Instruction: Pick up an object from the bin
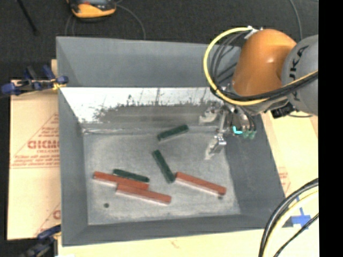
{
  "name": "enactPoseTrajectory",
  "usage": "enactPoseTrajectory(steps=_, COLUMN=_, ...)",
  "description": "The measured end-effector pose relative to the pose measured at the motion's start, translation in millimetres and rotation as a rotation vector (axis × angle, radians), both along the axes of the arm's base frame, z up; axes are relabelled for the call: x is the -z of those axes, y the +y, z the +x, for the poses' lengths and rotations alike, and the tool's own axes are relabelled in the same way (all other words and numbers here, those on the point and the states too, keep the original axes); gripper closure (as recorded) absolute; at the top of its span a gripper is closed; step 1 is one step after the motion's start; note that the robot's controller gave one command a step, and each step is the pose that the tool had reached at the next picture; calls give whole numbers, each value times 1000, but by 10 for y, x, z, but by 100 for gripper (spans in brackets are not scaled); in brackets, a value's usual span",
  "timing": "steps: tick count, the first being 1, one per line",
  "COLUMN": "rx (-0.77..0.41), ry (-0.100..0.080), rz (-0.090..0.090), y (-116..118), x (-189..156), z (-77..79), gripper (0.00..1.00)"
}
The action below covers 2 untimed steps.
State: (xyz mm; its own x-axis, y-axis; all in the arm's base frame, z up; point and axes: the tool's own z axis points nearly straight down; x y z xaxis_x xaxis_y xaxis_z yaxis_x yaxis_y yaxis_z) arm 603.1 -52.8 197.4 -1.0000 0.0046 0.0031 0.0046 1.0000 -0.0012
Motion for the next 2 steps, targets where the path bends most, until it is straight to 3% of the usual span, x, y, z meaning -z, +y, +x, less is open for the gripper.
enactPoseTrajectory(steps=1, rx=-1, ry=-8, rz=-1, y=-1, x=-45, z=16, gripper=0)
enactPoseTrajectory(steps=2, rx=-81, ry=-12, rz=-1, y=-84, x=299, z=-238, gripper=0)
